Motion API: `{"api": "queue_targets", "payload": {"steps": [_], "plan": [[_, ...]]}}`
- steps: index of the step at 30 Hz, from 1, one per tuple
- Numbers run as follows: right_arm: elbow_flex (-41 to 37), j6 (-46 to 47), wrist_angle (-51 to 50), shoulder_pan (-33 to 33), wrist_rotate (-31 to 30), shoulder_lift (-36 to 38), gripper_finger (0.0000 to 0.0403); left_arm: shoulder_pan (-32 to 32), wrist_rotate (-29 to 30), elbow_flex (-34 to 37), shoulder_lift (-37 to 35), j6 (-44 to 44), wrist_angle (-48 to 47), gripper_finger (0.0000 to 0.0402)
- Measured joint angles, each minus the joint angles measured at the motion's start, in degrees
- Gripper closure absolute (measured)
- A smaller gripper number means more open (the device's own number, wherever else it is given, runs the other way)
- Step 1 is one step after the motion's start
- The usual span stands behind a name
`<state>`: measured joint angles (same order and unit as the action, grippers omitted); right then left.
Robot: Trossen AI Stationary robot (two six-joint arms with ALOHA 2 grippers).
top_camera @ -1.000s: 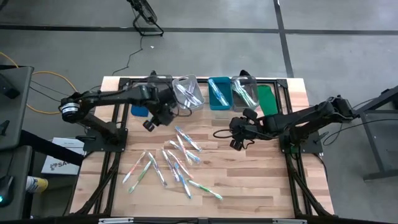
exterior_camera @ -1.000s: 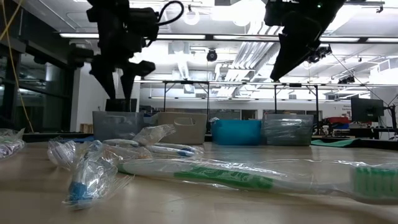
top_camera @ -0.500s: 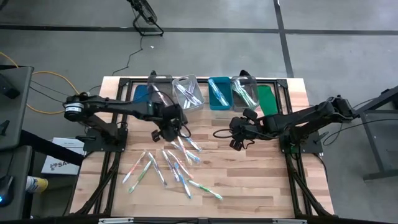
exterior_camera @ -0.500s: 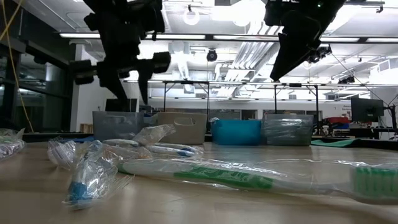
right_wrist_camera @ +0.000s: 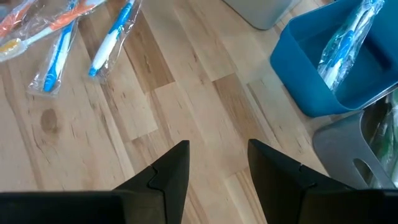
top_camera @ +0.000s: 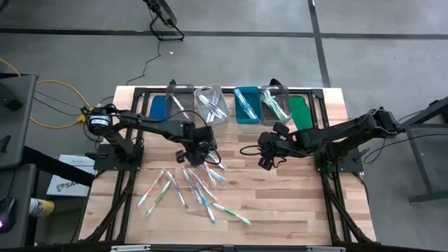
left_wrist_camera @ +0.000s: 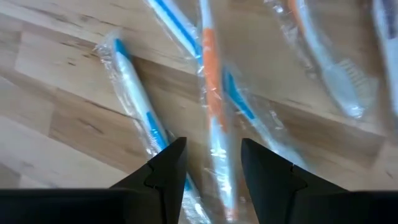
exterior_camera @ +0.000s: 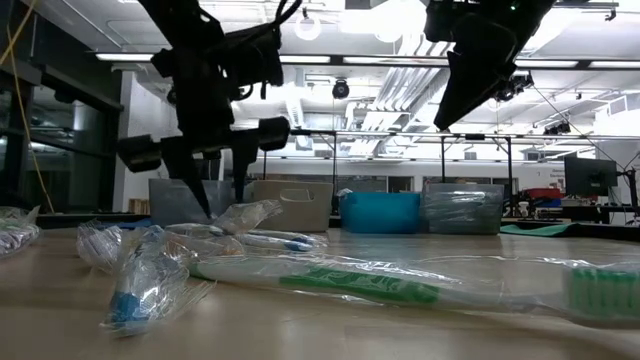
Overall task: Pick & Place Toothbrushes
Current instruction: Put the orange toothbrush into the left black bin
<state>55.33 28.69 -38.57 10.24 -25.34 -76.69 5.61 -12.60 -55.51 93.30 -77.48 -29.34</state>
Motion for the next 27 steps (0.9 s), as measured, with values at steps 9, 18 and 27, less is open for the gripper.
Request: {"api": "queue_targets", "payload": {"steps": [9,18,27], "plan": [[0.0,0.0,0.3,0.0,0.0,0.0,0.0248,0.0,1.0,-0.2,2.3,-2.0,1.2,0.0254],[0.0,0.1,0.7,0.0,0.0,0.0,0.0248,0.0,3.2,-0.1,3.6,-1.8,2.3,0.027],[0.0,0.1,0.6,0.0,0.0,0.0,0.0248,0.0,4.2,-0.1,3.6,-1.5,1.7,0.0385]]}}
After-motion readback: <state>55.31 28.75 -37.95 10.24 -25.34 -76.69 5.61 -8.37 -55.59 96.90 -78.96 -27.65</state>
